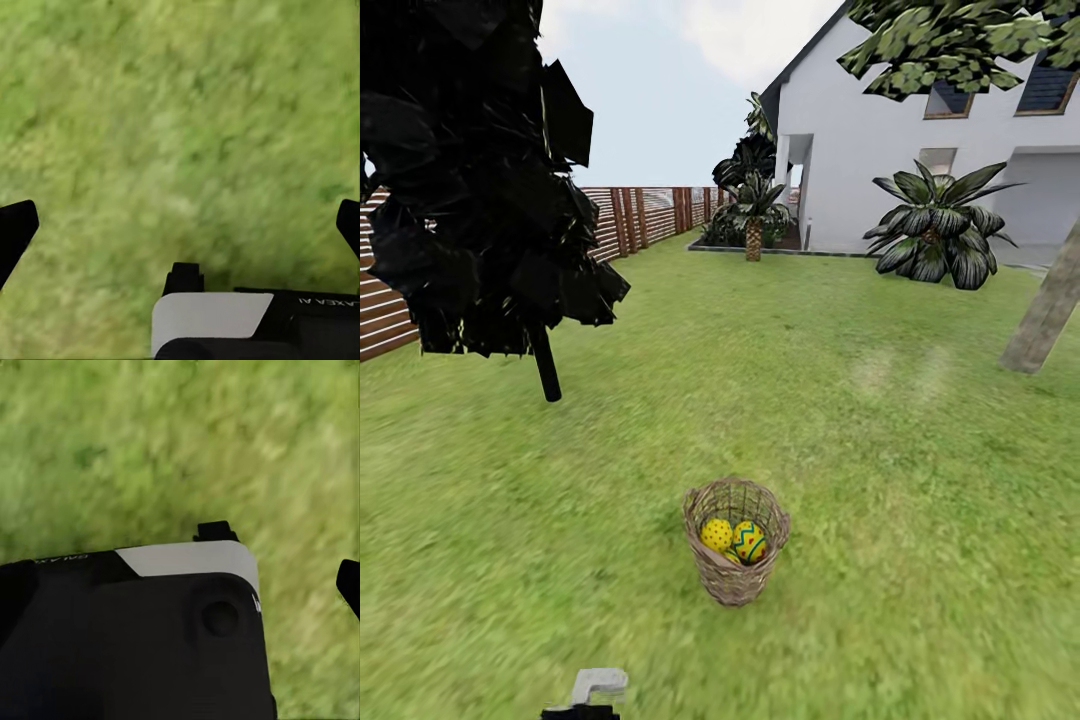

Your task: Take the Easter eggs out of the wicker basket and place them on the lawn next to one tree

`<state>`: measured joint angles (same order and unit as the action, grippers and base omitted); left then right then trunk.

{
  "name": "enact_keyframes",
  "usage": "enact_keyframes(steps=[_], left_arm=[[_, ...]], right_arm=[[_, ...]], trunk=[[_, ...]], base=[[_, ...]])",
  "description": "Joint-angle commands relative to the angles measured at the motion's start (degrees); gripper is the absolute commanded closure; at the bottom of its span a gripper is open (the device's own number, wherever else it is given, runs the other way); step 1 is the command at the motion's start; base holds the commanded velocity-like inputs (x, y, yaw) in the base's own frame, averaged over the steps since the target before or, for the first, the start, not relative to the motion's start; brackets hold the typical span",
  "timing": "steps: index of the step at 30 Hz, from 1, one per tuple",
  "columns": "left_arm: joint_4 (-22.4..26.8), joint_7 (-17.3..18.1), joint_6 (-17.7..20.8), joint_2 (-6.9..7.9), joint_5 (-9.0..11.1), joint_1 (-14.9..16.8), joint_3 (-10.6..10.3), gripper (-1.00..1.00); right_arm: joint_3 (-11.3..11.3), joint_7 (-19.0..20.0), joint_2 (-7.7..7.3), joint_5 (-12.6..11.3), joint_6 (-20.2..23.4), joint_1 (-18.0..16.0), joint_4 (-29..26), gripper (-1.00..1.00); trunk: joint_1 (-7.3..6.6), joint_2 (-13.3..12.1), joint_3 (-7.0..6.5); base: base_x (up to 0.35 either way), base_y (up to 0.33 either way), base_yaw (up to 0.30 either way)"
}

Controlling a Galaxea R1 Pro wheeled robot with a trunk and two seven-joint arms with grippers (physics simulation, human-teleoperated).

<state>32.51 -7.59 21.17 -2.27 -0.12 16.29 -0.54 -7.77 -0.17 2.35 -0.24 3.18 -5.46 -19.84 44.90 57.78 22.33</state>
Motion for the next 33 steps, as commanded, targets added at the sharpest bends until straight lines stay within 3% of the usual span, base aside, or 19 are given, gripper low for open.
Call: enact_keyframes(steps=[1,4,11,23,33], left_arm=[[0.1,-0.6,0.4,-0.01,0.0,0.4,-0.1,-1.00],[0.0,-1.1,0.5,0.01,0.1,1.2,0.0,-1.00],[0.1,-1.4,0.0,-0.10,0.8,1.7,0.2,-1.00],[0.0,-1.3,-1.0,0.12,2.3,1.7,0.4,-1.00],[0.3,-1.1,-2.7,0.23,2.3,1.6,0.2,-1.00]], right_arm=[[-0.2,0.0,0.06,0.0,0.6,-0.4,-0.2,-1.00],[-0.2,0.0,0.20,0.0,1.2,-1.5,-0.4,-1.00],[0.1,-0.1,2.76,0.6,1.7,-5.7,0.0,-1.00],[0.1,-0.1,2.81,0.8,1.1,-7.4,0.5,-1.00],[0.0,0.0,2.67,0.7,1.0,-7.5,0.7,-1.00]], trunk=[[-0.22,-0.4,-0.12],[-0.88,-1.6,-0.66],[-2.42,-4.4,-1.91],[-5.06,-9.2,-4.07],[-5.06,-9.2,-4.07]], base=[[0.000,0.000,0.000],[0.000,0.000,0.000],[0.000,0.000,0.000],[0.000,0.000,-0.035],[0.035,0.006,-0.243]])
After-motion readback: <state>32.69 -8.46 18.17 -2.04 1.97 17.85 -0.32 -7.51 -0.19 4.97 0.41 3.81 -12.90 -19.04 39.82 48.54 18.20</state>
